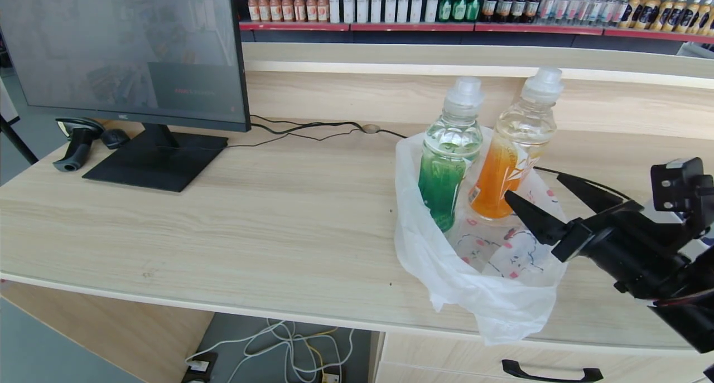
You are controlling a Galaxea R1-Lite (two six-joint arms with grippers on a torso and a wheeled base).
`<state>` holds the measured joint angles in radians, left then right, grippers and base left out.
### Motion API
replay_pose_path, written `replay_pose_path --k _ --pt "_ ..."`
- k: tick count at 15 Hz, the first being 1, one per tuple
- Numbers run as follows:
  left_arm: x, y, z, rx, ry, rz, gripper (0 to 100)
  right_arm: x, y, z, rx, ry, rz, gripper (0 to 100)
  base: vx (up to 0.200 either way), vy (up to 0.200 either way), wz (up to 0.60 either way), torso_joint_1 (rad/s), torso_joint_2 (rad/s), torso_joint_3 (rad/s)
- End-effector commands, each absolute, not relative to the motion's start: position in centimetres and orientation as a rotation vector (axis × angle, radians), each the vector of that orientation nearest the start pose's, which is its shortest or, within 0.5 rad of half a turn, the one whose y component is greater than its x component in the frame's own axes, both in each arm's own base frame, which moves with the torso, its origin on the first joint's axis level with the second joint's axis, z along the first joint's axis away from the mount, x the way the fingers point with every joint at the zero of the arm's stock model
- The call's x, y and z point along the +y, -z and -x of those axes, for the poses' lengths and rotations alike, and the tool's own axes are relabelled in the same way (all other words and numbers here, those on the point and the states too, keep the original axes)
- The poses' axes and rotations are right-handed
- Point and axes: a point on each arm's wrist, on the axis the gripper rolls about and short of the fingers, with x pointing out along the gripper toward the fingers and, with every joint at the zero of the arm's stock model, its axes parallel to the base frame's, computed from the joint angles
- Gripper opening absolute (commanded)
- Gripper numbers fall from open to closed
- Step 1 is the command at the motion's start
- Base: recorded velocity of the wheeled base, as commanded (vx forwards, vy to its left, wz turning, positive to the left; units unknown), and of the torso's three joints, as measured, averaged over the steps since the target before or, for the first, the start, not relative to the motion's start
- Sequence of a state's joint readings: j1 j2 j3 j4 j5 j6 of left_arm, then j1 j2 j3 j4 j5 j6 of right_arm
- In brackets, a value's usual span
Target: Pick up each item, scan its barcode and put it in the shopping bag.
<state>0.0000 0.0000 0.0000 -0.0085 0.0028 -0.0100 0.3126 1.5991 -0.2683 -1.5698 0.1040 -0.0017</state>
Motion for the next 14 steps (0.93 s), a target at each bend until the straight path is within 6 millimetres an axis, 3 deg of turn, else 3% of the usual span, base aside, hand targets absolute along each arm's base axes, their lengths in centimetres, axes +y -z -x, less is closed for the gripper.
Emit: replay_pose_path --k 1,2,4,7,8,10,12,14 --pt "0.0 -7.6 2.3 -0.009 -0.003 0.011 100 5.2 -17.2 -15.4 -0.262 -0.421 -0.025 100 0.000 0.000 0.00 0.000 0.00 0.000" --pt "0.0 -7.6 2.3 -0.009 -0.003 0.011 100 4.7 -16.5 -13.4 -0.247 -0.441 -0.020 100 0.000 0.000 0.00 0.000 0.00 0.000" --pt "0.0 -7.6 2.3 -0.009 -0.003 0.011 100 4.2 -17.0 -11.7 -0.264 -0.461 -0.016 100 0.000 0.000 0.00 0.000 0.00 0.000" --pt "0.0 -7.6 2.3 -0.009 -0.003 0.011 100 3.7 -16.0 -8.1 -0.159 -0.539 0.045 100 0.000 0.000 0.00 0.000 0.00 0.000" --pt "0.0 -7.6 2.3 -0.009 -0.003 0.009 100 2.8 -14.3 -4.9 -0.067 -0.611 0.105 100 0.000 0.000 0.00 0.000 0.00 0.000" --pt "0.0 -7.6 2.3 -0.009 -0.003 0.011 100 1.2 -12.1 -1.6 0.000 -0.643 0.128 100 0.000 0.000 0.00 0.000 0.00 0.000" --pt "0.0 -7.6 2.3 -0.009 -0.003 0.011 100 0.1 -10.7 0.5 0.038 -0.645 0.160 100 0.000 0.000 0.00 0.000 0.00 0.000" --pt "0.0 -7.6 2.3 -0.009 -0.003 0.012 100 -0.3 -9.5 1.3 0.039 -0.629 0.174 100 0.000 0.000 0.00 0.000 0.00 0.000"
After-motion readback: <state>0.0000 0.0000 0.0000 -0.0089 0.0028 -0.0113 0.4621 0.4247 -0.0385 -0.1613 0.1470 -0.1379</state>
